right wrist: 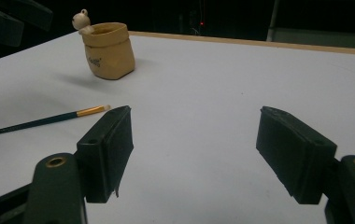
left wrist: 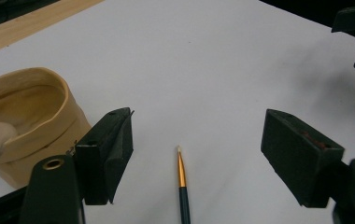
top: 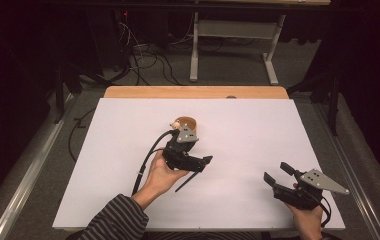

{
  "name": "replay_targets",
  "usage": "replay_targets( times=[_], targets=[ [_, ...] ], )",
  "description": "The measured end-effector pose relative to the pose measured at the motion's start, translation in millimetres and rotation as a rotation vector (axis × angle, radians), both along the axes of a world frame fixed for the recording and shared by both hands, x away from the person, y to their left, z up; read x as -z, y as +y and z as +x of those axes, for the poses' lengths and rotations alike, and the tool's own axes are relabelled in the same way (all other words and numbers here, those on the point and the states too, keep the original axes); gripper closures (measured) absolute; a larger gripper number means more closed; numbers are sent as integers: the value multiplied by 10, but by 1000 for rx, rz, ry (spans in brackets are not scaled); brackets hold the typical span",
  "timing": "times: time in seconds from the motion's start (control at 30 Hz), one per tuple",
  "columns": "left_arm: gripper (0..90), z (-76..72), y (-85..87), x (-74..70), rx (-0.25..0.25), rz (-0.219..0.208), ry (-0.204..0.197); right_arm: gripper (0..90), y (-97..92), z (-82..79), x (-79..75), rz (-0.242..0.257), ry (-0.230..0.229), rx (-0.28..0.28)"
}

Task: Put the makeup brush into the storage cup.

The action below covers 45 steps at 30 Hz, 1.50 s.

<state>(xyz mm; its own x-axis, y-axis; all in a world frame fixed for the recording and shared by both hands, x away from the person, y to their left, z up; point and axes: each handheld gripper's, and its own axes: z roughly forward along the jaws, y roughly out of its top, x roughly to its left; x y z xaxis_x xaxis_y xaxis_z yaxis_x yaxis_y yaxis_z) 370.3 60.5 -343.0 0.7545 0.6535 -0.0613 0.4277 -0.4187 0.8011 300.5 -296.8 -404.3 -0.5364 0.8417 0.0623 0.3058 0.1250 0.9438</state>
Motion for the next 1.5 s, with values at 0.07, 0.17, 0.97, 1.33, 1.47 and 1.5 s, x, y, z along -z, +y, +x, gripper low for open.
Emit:
replay_targets(
  times=[0.07, 0.17, 0.97, 1.33, 1.47, 1.5],
  targets=[
    [257, 5, 3, -19, 1, 1, 9, 289, 1, -1, -1, 2, -2, 3],
    [256, 9, 8, -34, 6, 1, 15, 289, 0, -1, -1, -2, -3, 0],
    [238, 96, -87, -86, 19, 196, 104, 289, 0, -3, -3, -2, -6, -2],
    [285, 138, -122, -53, 34, 245, 172, 289, 2, -1, -1, -6, -8, -6],
    [283, 161, -122, -62, 30, 252, 184, 289, 3, 0, 0, -6, -6, -6],
    [286, 166, -126, -64, 29, 253, 191, 290, 1, 2, 0, -6, -8, -10]
  ],
)
